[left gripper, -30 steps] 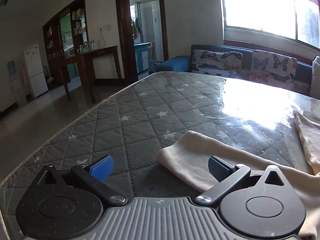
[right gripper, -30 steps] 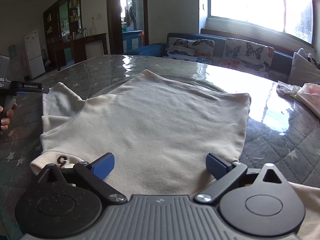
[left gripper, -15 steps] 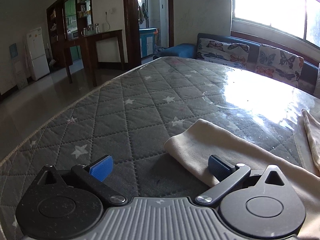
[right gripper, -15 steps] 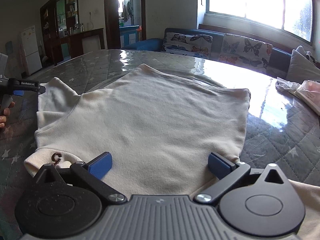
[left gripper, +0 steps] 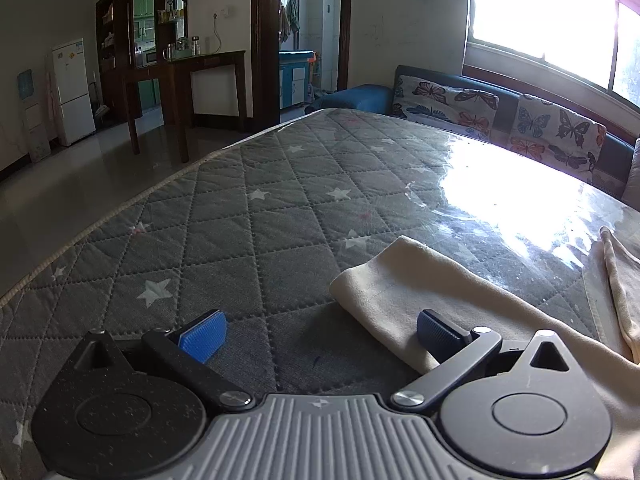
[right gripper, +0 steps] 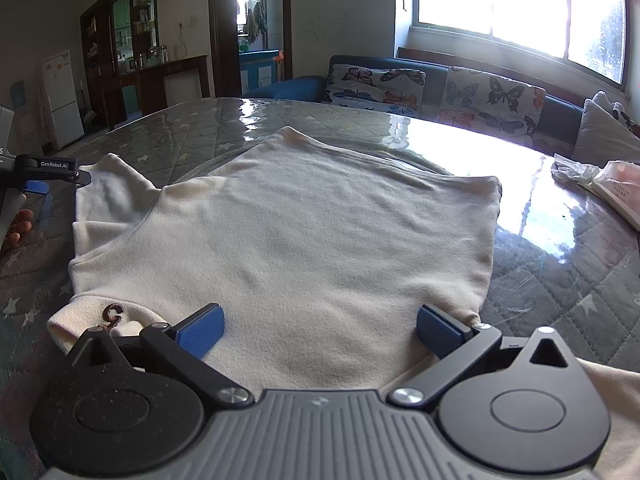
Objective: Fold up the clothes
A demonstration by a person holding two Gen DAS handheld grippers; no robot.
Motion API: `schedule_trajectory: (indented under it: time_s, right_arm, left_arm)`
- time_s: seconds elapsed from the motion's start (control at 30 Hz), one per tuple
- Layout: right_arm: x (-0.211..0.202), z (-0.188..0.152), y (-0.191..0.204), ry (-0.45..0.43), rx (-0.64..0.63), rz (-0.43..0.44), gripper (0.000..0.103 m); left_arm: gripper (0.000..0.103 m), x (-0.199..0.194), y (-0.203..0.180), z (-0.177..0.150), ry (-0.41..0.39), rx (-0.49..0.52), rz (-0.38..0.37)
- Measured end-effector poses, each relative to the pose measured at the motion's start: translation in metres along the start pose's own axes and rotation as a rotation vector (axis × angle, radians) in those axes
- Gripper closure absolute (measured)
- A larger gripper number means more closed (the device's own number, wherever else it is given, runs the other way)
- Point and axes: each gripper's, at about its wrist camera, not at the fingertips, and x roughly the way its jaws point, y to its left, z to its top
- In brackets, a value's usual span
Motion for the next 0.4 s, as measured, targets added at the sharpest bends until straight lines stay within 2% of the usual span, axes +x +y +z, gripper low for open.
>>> schedule_trajectory:
  time_s: [0.4]
  right_arm:
    - [0.0005,0.0001,-0.0002,0.0,-0.001,-0.001,0.0]
  left_arm:
    - [0.0,0.0,0.002,0.0006,0.0,-0.003,-0.002]
